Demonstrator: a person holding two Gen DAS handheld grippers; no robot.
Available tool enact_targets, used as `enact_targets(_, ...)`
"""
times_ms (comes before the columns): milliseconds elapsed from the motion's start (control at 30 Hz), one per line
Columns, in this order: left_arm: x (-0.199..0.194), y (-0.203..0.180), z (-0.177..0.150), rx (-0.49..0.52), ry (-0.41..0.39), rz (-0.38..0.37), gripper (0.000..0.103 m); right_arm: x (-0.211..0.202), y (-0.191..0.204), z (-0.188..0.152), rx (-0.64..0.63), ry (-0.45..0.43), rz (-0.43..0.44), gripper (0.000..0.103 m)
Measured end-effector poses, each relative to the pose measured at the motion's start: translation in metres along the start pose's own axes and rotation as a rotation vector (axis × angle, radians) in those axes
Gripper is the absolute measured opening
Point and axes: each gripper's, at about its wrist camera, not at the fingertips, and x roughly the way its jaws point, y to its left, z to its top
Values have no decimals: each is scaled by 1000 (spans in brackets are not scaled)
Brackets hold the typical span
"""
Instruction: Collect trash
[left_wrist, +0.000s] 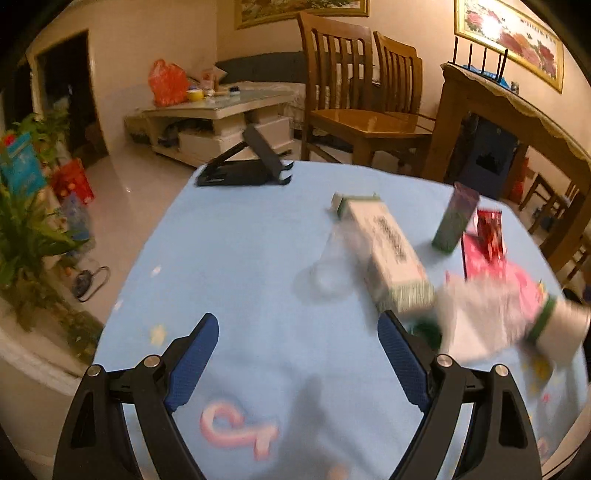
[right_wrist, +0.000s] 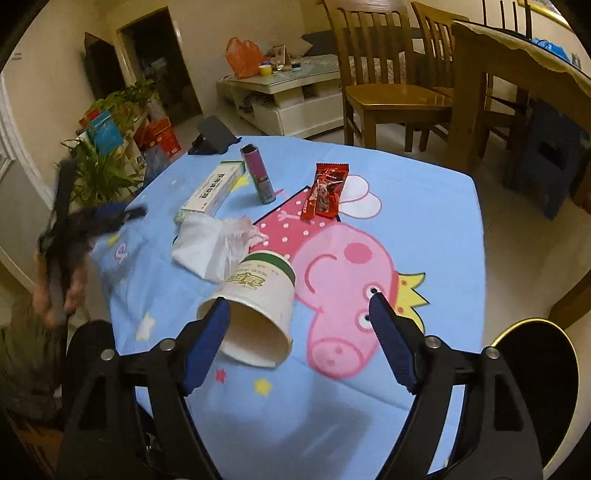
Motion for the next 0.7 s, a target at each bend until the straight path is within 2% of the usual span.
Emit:
enact_targets(133,23,-16,29,47,-2,-46,85,-6,-5,-7,17,2,-6,77)
enact_targets(200,40,-29,39,77,7,-22,85,-6,-5,-7,19,0,-7,77)
enact_targets(233,50,-33,41,79,27,-23,78,-5,-4,-6,19,-4,-5,77)
enact_targets(267,58,-34,41,79,43,-18,61,-6,-3,-6,18,-9,-6,77)
enact_targets(300,66,-36,40,71,55,-28,61,-6,-2,-4,15,-17,-10,77)
enact_targets(333,66,-34,41,52,41,-39,50,-7,-1,-3,11,-27,-10,76)
enact_targets(367,65,-34,41,41,43,-54,32,-10,0,-2,12,-43,-2,76)
enact_targets(467,56,-31,35,29,34,-8,34,-14,1,6,38,-80,49,77)
enact_targets(633,51,-7,28,-63,38,-95,33,6,-1,45,112,-102,69,82)
enact_targets(700,49,5,27,-111,39,-127,33,23,15,67,73,-99,49,82)
